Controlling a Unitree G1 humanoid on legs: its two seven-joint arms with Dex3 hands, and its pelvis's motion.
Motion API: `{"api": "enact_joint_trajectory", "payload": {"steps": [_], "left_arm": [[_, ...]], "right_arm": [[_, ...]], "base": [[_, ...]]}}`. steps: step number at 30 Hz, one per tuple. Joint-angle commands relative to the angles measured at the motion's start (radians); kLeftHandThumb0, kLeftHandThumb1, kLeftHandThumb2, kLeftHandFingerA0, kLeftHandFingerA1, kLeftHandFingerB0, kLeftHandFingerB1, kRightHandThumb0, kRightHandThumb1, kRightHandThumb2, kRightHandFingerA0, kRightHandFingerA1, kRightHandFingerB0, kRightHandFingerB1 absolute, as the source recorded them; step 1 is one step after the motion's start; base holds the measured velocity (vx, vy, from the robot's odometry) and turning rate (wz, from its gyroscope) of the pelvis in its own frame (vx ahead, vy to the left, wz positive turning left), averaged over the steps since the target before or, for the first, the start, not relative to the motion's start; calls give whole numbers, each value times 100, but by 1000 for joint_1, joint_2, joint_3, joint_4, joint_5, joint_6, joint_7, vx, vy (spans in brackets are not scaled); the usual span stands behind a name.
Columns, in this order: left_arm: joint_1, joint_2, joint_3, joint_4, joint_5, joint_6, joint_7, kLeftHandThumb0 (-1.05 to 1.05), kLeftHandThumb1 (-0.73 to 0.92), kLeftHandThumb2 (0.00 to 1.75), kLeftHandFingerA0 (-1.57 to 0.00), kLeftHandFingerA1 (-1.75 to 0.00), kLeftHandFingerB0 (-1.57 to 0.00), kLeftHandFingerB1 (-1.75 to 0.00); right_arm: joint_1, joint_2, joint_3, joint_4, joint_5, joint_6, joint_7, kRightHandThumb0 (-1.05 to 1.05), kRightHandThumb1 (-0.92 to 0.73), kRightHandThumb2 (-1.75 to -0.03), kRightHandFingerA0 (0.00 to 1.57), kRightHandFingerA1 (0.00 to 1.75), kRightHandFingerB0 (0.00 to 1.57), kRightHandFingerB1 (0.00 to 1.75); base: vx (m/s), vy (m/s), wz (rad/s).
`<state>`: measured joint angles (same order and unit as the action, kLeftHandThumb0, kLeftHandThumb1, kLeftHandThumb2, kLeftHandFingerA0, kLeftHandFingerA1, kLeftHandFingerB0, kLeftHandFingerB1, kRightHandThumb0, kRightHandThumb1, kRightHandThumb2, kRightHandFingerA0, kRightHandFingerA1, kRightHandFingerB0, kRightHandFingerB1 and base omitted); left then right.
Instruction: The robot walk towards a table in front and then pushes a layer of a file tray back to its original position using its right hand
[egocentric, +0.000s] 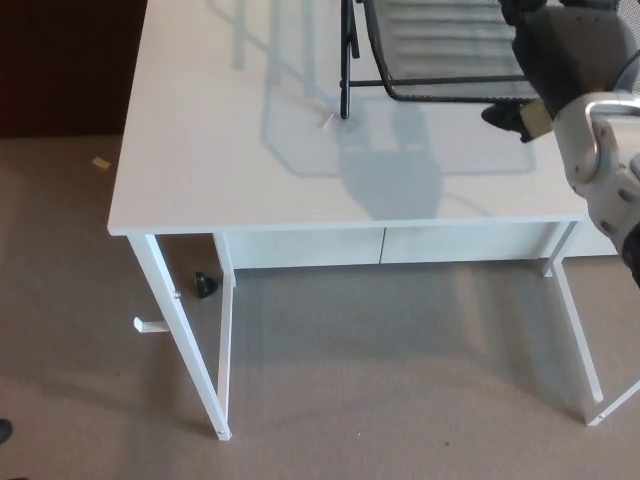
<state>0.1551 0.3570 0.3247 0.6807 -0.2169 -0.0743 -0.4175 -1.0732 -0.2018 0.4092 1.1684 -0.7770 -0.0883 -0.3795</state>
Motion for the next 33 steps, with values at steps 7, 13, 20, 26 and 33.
{"api": "enact_joint_trajectory", "payload": {"steps": [7, 13, 20, 26, 33], "left_arm": [[2, 19, -5, -26, 4, 19, -1, -3, 53, 55, -59, -50, -44, -41], [11, 12, -4, -47, 0, 31, 1, 1, 55, 55, -61, -51, -47, -41], [2, 18, -7, -44, 5, 23, -1, -2, 54, 54, -61, -50, -47, -41], [2, 19, -12, -43, 9, 26, -5, 0, 55, 56, -58, -50, -45, -41], [1, 17, -9, -47, 5, 36, 2, 3, 54, 56, -60, -50, -46, -41]], "right_arm": [[-88, 18, 28, 73, 23, 53, 44, -66, -43, -76, 7, 16, 7, 18], [-98, 25, 42, 106, 25, 84, 67, -71, -44, -75, 11, 18, 11, 16], [-55, 18, 64, 105, 20, 59, 53, -70, -45, -78, 7, 14, 8, 16], [15, 12, 71, 71, 43, 13, 81, -60, -40, -79, 0, 18, 5, 22], [144, -43, 98, -86, 42, -32, 129, -75, -46, -80, 0, 0, 0, 5]], "base": [[0, 0, 0], [0, 0, 0], [0, 0, 0], [0, 0, 0], [0, 0, 0]]}}
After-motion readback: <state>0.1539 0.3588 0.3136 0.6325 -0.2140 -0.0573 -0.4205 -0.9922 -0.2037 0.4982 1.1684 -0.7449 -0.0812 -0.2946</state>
